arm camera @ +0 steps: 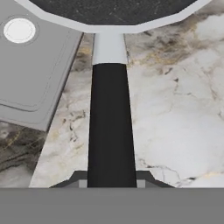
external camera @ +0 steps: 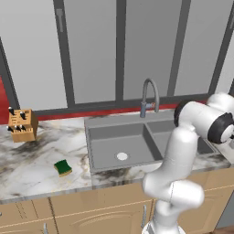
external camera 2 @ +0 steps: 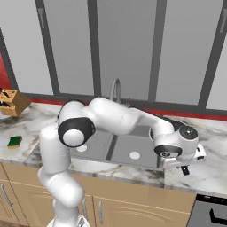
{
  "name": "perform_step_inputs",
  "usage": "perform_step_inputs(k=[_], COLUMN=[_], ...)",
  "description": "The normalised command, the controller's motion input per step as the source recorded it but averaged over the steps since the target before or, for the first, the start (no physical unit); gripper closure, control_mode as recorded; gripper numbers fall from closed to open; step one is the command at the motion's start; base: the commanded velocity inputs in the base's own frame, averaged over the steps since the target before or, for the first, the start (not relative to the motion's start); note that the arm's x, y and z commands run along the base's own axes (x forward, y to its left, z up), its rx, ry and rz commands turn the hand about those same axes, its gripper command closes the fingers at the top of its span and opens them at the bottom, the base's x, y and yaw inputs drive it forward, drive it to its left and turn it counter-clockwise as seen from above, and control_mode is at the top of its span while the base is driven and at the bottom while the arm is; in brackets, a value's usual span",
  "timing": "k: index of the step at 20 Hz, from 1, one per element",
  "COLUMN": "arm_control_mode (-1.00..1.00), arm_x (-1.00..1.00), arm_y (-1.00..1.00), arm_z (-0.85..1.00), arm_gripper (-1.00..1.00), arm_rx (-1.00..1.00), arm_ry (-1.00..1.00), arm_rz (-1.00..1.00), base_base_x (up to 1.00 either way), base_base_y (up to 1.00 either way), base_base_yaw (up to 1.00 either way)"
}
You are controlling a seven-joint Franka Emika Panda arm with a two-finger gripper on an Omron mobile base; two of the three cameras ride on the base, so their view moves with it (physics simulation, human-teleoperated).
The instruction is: Pick the pan and sponge and place them into the sink. Then turn on the water.
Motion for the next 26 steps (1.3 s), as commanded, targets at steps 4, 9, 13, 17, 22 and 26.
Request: perform_step_inputs(k=[4, 9, 13, 17, 22, 26], arm_control_mode=[-1.00, -1.00, -1.00, -1.00, -1.00, -1.00], arm_x=[-0.42, -0.28, -0.17, -0.04, 0.08, 0.07], arm_y=[0.33, 0.42, 0.36, 0.34, 0.26, 0.25], arm_z=[0.30, 0.39, 0.54, 0.49, 0.12, 0.13], arm_gripper=[1.00, 1.00, 1.00, 1.00, 1.00, 1.00], arm_rx=[-0.09, -0.08, -0.04, -0.01, 0.02, 0.04], arm_ry=[0.10, 0.11, 0.08, 0.08, 0.08, 0.10], arm_rz=[0.06, 0.07, 0.08, 0.07, 0.04, 0.06], base_base_x=[0.00, 0.00, 0.00, 0.00, 0.00, 0.00], base_base_y=[0.00, 0.00, 0.00, 0.00, 0.00, 0.00], base_base_yaw=[0.00, 0.00, 0.00, 0.00, 0.00, 0.00])
